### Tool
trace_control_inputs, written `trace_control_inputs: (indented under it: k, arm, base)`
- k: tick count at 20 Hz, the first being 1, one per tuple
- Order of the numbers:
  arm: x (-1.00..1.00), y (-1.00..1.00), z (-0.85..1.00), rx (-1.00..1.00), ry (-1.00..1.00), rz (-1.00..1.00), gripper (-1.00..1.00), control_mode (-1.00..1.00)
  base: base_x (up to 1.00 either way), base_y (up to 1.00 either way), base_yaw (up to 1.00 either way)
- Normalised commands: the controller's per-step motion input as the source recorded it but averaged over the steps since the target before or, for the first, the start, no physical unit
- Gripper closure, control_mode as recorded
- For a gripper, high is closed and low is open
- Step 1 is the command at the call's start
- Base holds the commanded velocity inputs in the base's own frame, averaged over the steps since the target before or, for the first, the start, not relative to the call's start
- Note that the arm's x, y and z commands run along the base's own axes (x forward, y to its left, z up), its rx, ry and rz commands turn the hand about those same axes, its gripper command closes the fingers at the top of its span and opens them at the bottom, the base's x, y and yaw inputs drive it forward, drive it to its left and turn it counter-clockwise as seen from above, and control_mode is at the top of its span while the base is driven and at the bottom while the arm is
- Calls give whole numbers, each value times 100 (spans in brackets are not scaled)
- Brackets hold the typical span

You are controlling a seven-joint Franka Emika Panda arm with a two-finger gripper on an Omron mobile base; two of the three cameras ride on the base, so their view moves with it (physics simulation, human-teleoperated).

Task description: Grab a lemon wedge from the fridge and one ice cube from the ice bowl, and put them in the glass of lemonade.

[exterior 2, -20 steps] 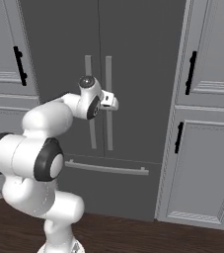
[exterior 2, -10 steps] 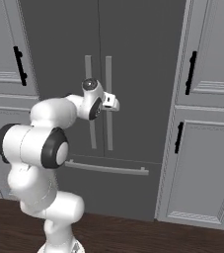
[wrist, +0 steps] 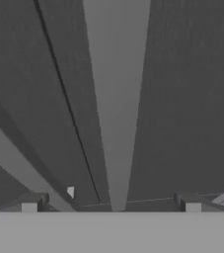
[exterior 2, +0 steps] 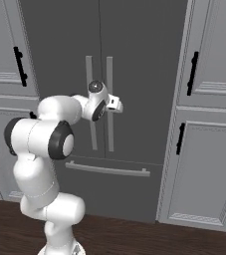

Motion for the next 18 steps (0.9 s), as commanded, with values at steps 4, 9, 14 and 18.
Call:
trace_control_inputs:
  k: [4,9,14,18]
  arm:
    - [2,-25,0,0,0,0,-100,-100]
    - [22,-5,-1,0,0,0,-100,-100]
    - [35,5,-4,0,0,3,-100,-100]
    - [26,16,-12,1,-5,3,-100,-100]
  base:
    - [0,0,0]
    - [0,0,0]
    - [0,0,0]
    - [0,0,0]
